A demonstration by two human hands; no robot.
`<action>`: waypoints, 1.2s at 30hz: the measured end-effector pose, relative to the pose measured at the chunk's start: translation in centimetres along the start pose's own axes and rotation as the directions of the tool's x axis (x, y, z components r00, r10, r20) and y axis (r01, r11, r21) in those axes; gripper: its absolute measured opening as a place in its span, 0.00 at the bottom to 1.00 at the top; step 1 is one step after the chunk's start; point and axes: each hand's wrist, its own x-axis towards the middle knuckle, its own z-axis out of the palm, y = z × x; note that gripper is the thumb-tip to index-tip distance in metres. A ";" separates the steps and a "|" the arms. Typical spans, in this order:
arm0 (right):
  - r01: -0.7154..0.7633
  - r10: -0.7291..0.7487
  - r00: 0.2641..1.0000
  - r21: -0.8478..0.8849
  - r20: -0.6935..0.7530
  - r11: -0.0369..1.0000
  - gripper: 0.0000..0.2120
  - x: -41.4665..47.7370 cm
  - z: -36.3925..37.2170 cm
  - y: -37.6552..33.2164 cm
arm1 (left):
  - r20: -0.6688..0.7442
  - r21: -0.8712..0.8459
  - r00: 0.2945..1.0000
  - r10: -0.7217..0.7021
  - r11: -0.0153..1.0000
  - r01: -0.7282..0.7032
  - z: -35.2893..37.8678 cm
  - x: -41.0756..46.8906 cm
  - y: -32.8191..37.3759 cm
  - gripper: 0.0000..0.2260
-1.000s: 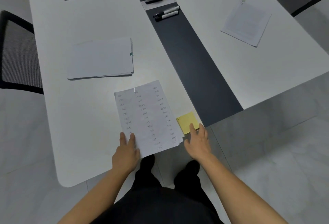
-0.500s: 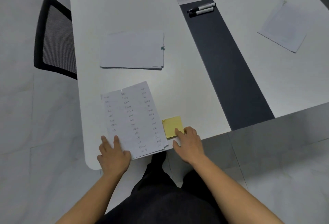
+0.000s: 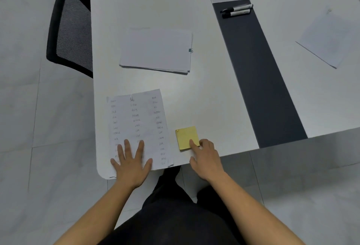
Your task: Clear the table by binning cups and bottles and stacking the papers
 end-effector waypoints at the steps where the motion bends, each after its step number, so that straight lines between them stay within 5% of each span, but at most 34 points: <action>1: 0.000 0.000 1.000 0.014 0.009 1.000 0.30 0.0 -0.1 0.1 | 0.004 0.007 1.000 0.010 1.000 -0.010 -0.1 0.0 -0.3 0.33; 6: -0.101 0.134 0.989 0.376 -0.063 0.921 0.30 -1.1 -1.7 0.8 | -0.094 -0.240 0.994 0.058 0.967 -0.080 -2.5 -0.4 1.4 0.32; 9: -0.116 0.269 0.943 0.565 -0.194 0.817 0.26 -2.9 -4.2 1.6 | -0.185 -0.565 0.979 0.081 0.807 -0.174 -5.7 -1.6 4.1 0.29; 15: -0.024 0.443 0.817 0.746 -0.368 0.665 0.23 -8.9 -10.3 3.1 | -0.303 -0.783 0.948 0.099 0.542 -0.307 -12.4 -5.0 9.6 0.26; 25: 0.199 0.515 0.734 0.864 -0.444 0.462 0.24 -15.6 -13.6 6.8 | -0.472 -0.786 0.866 0.164 0.367 -0.498 -17.2 -11.4 16.2 0.23; 36: 0.279 0.337 0.810 0.821 -0.479 0.498 0.27 -18.3 -16.1 12.9 | -0.566 -0.761 0.825 -0.008 0.390 -0.518 -15.9 -18.2 21.6 0.25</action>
